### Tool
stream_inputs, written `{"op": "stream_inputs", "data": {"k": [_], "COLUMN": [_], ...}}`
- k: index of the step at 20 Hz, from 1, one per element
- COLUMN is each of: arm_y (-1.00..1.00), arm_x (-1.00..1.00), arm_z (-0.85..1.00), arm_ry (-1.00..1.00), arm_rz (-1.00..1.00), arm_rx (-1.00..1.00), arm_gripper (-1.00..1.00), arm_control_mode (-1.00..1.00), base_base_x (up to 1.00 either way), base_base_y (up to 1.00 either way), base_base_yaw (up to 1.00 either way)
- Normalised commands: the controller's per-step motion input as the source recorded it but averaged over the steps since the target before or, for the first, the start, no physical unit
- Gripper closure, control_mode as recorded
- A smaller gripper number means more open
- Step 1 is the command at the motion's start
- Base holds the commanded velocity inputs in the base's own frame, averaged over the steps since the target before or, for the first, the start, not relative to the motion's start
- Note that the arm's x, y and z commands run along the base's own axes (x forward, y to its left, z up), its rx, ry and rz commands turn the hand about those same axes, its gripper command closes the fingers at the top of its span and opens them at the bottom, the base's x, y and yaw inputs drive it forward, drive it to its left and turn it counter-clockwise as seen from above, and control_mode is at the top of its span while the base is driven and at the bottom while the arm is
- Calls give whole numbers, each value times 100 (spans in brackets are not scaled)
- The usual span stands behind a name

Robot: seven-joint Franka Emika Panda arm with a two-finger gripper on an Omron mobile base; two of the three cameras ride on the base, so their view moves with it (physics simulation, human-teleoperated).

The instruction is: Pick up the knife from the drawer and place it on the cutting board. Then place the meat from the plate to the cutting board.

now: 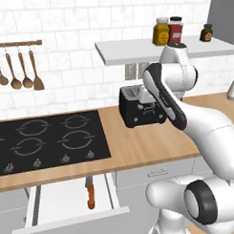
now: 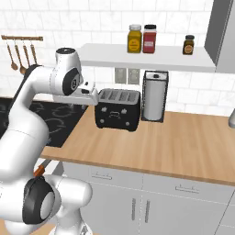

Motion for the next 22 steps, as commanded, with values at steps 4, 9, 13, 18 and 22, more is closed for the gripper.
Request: {"op": "stream_inputs", "data": {"k": [4, 9, 13, 18, 22], "arm_y": [0, 0, -2, -7, 0], "arm_x": [-14, -50, -46, -14, 0], "arm_z": [-9, -13, -12, -5, 0], "arm_ry": [3, 1, 1, 0, 0], "arm_rz": [0, 1, 0, 11, 0], "arm_rx": [-3, -4, 0, 0, 0], "arm_gripper": [-100, -100, -100, -100, -100], "arm_control_mode": [-100, -100, -100, 100, 100], "base_base_x": [0, 0, 0, -22, -68], "base_base_y": [0, 0, 0, -22, -72], "base_base_yaw": [0, 0, 0, 24, 71]}}
